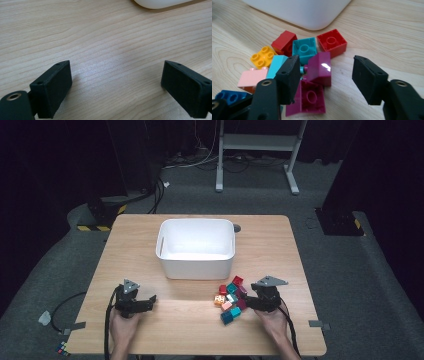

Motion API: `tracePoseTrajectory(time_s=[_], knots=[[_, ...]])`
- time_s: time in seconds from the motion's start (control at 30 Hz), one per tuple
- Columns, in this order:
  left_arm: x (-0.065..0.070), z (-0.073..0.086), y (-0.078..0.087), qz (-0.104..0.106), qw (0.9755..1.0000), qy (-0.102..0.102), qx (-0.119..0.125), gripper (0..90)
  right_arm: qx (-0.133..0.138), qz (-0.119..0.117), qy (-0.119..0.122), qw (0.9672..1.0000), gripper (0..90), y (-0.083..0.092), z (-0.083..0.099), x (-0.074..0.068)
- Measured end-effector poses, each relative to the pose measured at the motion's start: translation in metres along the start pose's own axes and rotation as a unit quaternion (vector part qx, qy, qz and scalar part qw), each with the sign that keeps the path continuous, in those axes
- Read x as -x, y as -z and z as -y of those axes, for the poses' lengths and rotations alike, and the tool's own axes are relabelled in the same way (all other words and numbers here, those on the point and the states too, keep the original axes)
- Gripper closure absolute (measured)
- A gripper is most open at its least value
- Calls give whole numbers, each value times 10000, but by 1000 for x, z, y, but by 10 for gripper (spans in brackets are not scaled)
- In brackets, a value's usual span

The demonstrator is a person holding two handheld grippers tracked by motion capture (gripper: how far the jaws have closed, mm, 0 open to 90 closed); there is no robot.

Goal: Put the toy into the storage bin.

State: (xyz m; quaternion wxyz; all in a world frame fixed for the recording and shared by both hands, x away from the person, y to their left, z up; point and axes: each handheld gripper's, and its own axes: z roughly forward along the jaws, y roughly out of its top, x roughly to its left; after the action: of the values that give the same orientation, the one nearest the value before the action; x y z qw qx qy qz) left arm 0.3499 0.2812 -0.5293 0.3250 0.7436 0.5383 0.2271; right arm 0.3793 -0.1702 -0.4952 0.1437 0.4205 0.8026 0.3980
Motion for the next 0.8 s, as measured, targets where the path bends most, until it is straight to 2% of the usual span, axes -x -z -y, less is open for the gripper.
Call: tracePoseTrajectory(time_s=[0.13, 0.43, 0.8], knots=[[0, 0, 0, -3, 10000, 1, 1, 102, -88, -58, 60, 9999, 442, -5, -4, -1], [0, 0, 0, -8, 10000, -6, 1, 102, -286, -84, -41, 9995, 492, -19, -4, 1], [0, 0, 0, -7, 10000, -4, 2, 102, -583, -21, 157, 9982, 544, -30, -5, 1]])
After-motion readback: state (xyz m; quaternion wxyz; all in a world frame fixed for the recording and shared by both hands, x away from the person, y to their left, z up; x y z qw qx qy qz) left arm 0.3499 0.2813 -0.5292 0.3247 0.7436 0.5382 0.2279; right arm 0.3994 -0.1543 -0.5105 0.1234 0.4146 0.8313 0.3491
